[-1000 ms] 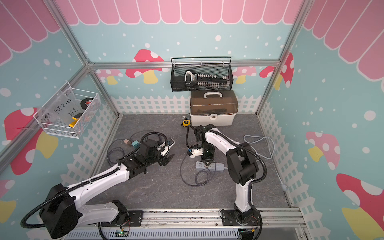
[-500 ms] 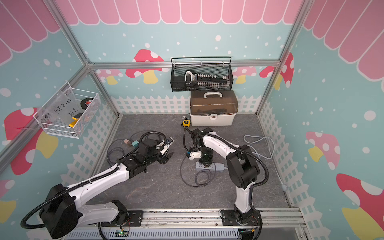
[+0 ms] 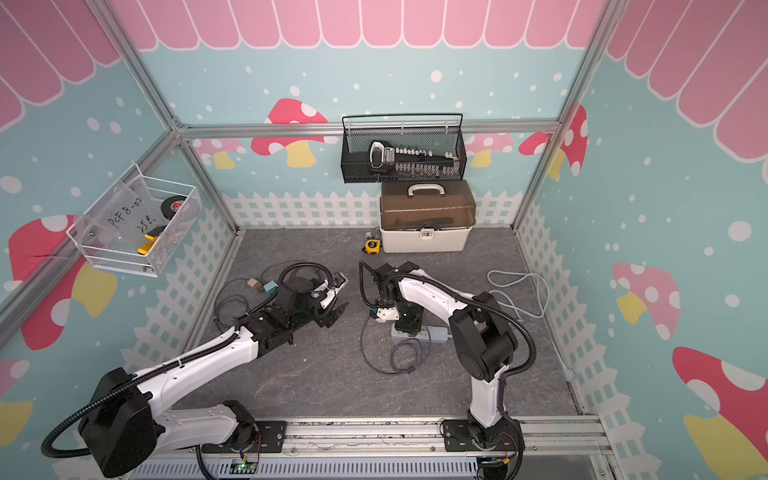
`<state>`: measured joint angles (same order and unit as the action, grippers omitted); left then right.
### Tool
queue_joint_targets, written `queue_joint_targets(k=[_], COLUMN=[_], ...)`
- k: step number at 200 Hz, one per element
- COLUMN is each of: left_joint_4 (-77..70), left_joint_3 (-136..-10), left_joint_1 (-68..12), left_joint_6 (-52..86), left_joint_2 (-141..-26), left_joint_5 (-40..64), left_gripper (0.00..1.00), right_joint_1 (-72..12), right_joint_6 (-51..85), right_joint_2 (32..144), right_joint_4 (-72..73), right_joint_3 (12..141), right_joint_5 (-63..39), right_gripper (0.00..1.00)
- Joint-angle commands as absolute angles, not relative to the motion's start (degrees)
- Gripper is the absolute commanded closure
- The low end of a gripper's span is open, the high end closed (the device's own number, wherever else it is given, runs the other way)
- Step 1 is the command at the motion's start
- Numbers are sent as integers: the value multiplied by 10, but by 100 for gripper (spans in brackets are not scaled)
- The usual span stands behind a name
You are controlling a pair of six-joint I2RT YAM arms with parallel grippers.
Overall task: Charge mp3
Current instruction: Insert the plug into the socket.
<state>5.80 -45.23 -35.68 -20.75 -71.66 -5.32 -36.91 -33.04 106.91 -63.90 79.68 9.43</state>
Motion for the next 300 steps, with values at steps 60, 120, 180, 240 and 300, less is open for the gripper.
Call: queue_joint_targets(k=[60, 120, 180, 240, 300], left_joint_4=[46, 39, 38, 79, 138], left_joint_3=[-453, -452, -452, -487, -534], left_joint_1=[-353, -342, -283, -271, -241], left_joint_6=[-198, -187, -124, -94, -8], left_joint_2=[-698, -689, -672, -712, -753], left_joint_5=[-43, -89, -120, -103, -78], left_gripper=[19, 19, 19, 20, 20], right_joint_1=[-369, -380, -386, -386, -383], right_joint_6=[-340, -349, -344, -282, -262], right_joint_2=[1174, 1201, 1215, 1163, 1097], right_joint_4=[-597, -621, -614, -565, -504], right_joint_3=[765, 909, 936, 888, 877], right_joint_5=[-28, -44, -42, -2, -33], right_gripper=[100, 100, 100, 87, 56])
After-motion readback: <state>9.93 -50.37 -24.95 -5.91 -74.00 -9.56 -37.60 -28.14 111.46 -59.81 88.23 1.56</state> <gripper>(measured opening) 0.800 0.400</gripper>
